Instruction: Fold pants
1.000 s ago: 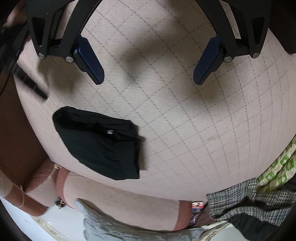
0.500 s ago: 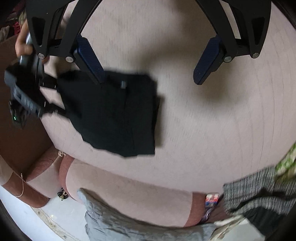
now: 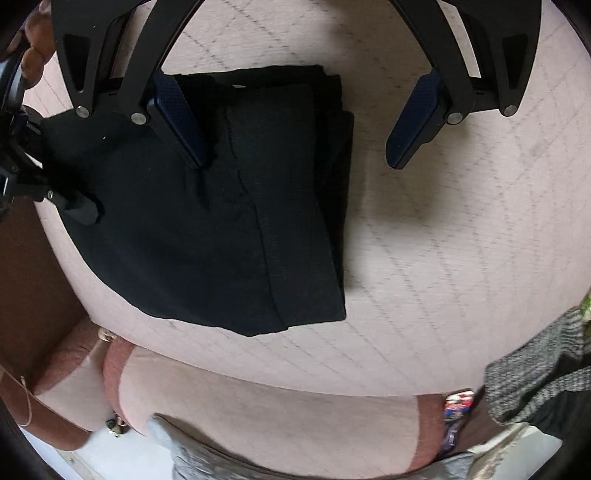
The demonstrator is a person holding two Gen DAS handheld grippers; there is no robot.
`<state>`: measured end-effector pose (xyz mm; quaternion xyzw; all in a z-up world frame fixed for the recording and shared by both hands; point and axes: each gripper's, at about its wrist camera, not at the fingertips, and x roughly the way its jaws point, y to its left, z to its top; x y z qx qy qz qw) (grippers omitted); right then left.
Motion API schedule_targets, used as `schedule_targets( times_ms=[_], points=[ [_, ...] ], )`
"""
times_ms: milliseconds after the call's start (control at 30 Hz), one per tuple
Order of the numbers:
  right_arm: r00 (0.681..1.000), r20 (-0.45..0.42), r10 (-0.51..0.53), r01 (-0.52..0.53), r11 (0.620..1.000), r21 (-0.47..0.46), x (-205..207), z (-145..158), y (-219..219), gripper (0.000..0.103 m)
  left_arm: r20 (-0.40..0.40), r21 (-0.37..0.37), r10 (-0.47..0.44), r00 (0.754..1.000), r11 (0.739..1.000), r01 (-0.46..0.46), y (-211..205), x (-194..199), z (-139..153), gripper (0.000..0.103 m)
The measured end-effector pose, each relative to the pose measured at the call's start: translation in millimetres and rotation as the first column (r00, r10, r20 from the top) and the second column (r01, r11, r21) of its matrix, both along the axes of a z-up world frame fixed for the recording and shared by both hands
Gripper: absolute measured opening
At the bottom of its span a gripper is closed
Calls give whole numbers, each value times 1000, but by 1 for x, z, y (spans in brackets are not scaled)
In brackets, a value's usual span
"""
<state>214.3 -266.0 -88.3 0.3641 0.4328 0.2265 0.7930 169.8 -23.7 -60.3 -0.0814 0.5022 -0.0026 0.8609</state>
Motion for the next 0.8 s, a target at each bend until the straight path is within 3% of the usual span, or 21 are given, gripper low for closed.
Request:
schedule_targets(
  times_ms=[100, 233, 300, 433, 600, 767, 800],
  points=[
    [1000, -7, -21, 20, 999, -27, -1, 0, -11, 24, -17, -32, -19, 1000, 999, 18, -1, 2, -4, 97],
    [999, 13, -32, 33, 987, -158, -1, 5, -9, 51, -33, -99, -2, 999, 995, -1, 15, -2, 6, 97],
    [993, 78, -86, 97, 984, -147, -6, 18, -21, 61, 9, -107, 42, 999, 993, -40, 28, -8, 24, 97],
    [979, 123, -164, 174, 983, -67, -8, 30, -43, 62, 80, -124, 46, 996, 992, -36, 30, 3, 53, 97],
    [991, 84, -101, 93, 991, 91, -5, 22, -41, 62, 63, -147, 6, 998, 989, 3, 11, 58, 48, 97],
    [997, 61, -57, 53, 996, 73, -2, 16, -28, 62, -124, -167, 51, 991, 983, -71, 14, 103, -2, 96],
    [997, 62, -50, 45, 996, 74, -2, 17, -26, 62, -131, -167, 50, 990, 983, -72, 14, 106, -8, 96]
  ],
)
